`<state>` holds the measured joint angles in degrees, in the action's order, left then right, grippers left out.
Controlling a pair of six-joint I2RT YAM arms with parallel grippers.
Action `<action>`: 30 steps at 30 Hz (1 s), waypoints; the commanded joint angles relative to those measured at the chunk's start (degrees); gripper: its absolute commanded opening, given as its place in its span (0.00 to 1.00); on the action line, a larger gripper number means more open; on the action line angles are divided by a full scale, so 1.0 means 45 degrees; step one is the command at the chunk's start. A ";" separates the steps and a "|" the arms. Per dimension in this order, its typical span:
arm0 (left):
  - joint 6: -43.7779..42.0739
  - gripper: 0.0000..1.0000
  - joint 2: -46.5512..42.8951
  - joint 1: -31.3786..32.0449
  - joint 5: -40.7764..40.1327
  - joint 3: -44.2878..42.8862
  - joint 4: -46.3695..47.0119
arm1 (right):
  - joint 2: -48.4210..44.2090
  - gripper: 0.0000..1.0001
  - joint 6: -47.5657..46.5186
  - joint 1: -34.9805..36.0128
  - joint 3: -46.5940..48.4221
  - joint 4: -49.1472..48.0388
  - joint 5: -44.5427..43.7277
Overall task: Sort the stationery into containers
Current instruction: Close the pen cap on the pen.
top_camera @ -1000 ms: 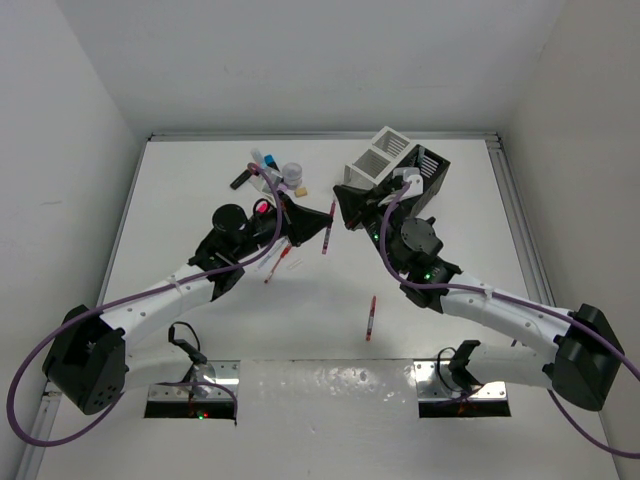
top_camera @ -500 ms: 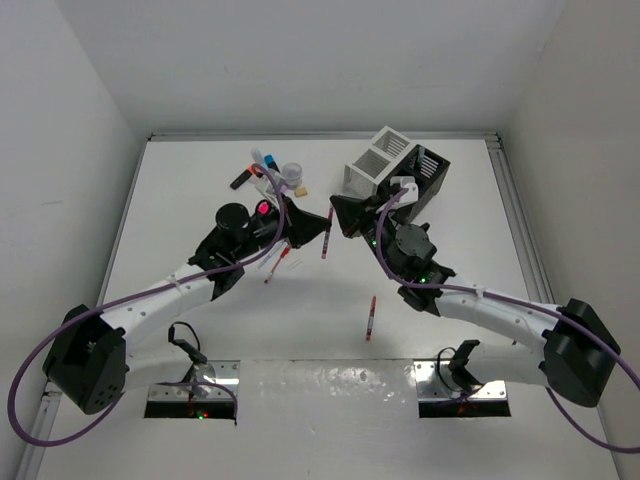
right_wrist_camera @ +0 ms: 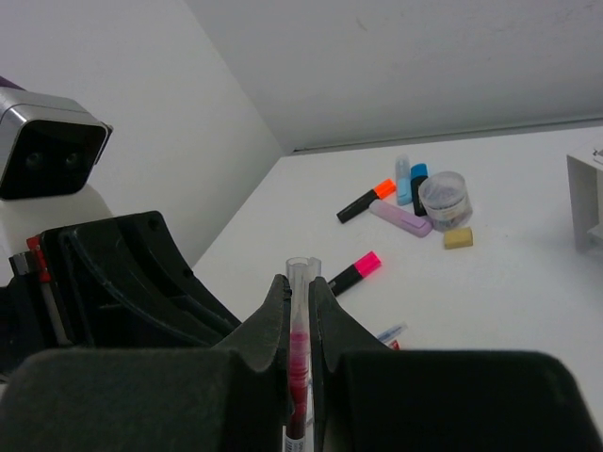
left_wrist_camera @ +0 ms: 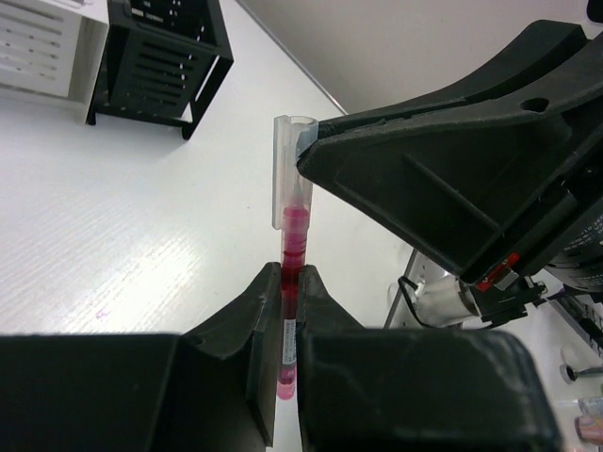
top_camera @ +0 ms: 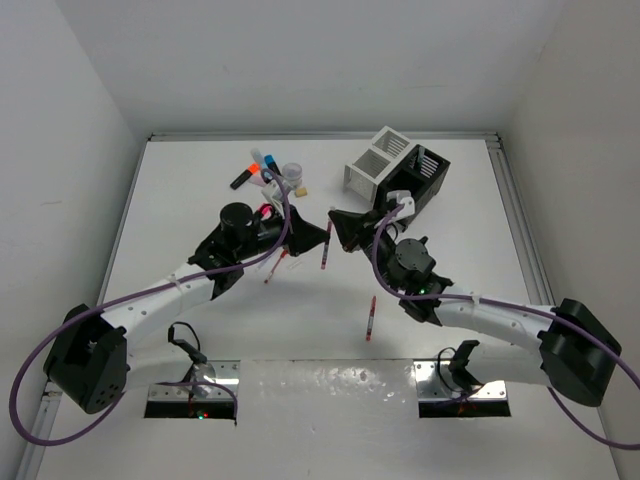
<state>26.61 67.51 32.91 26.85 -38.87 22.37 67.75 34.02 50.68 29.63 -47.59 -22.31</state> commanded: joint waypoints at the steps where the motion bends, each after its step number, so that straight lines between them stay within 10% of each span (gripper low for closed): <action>1: -0.0386 0.00 -0.0255 -0.0554 -0.1026 -0.0854 0.2763 | 0.0570 0.00 -0.0061 0.0789 -0.0626 0.1611 0.1812; 30: -0.1988 0.00 -0.0450 -0.0633 -0.0166 -0.0776 0.2413 | 0.0356 0.05 -0.2851 0.0809 0.1423 0.2900 0.1735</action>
<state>20.14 67.37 31.44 28.36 -38.87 22.13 69.19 24.16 51.77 34.63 -42.17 -20.23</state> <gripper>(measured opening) 0.053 0.047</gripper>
